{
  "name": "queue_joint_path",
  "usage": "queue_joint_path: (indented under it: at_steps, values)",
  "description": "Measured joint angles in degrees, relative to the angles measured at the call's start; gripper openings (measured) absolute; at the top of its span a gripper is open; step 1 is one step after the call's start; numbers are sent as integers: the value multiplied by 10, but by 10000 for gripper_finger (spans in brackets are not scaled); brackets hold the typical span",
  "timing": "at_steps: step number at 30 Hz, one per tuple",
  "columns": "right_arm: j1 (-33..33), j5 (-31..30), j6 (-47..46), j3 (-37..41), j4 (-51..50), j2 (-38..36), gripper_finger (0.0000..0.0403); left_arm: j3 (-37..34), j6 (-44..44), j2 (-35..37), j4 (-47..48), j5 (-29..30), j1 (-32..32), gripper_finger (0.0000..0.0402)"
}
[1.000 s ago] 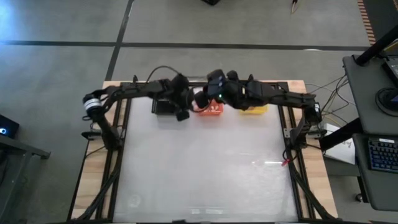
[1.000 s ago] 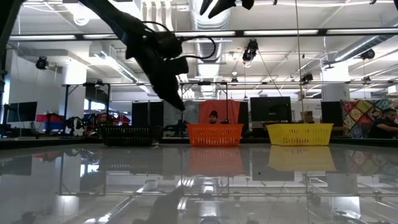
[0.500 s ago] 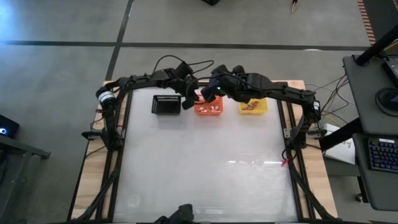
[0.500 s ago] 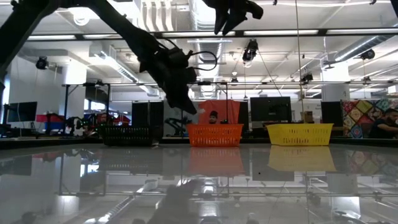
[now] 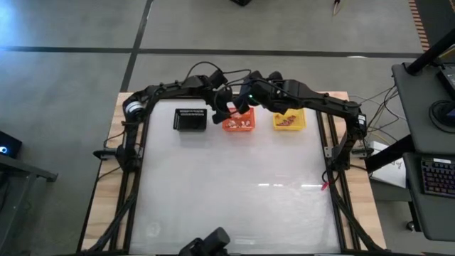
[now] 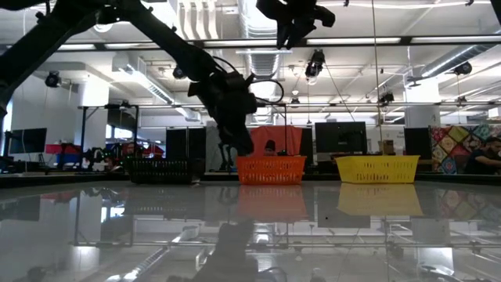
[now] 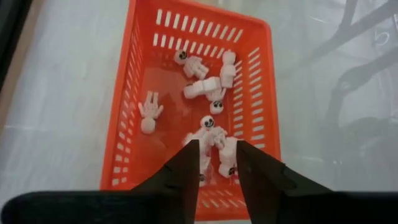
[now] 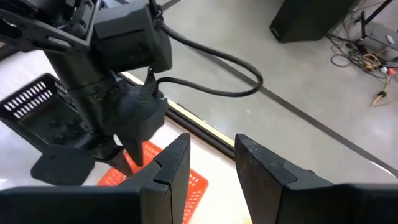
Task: Sort Halloween decoration
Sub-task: Return to home position
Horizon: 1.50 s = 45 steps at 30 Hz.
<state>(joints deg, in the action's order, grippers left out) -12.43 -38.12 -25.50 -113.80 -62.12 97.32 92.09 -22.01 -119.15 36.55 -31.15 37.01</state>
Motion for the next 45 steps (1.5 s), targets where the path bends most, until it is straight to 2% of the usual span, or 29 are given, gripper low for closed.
queue_joint_path:
  at_steps: [6, 8, 12, 15, 24, 31, 37, 41, 45]
  values:
    - [0, -11, 0, 0, -7, -2, 118, -2, -2, 2, 12, -3, 0, 111]
    - [-1, -18, 0, 0, -7, -2, 118, -3, 3, 11, 19, -35, 0, 114]
    - [-5, -25, -3, 1, -24, -5, 118, -3, 4, 38, 26, -140, 0, 115]
    - [-9, -26, -8, 8, -42, -15, 118, -6, 4, 67, 31, -156, -1, 115]
    - [-19, -37, -36, 79, -49, -90, 118, -7, -23, 205, 93, -59, 4, 115]
    - [-12, -40, -92, 194, -48, -191, 118, -11, -29, 328, 142, -21, 7, 115]
    - [13, -39, -168, 310, -44, -285, 118, -13, -21, 427, 185, 48, 7, 115]
    - [39, -39, -214, 376, -6, -338, 118, -31, 6, 501, 199, 73, 7, 115]
    - [67, -39, -212, 430, 72, -376, 118, -75, 43, 580, 198, 101, 7, 115]
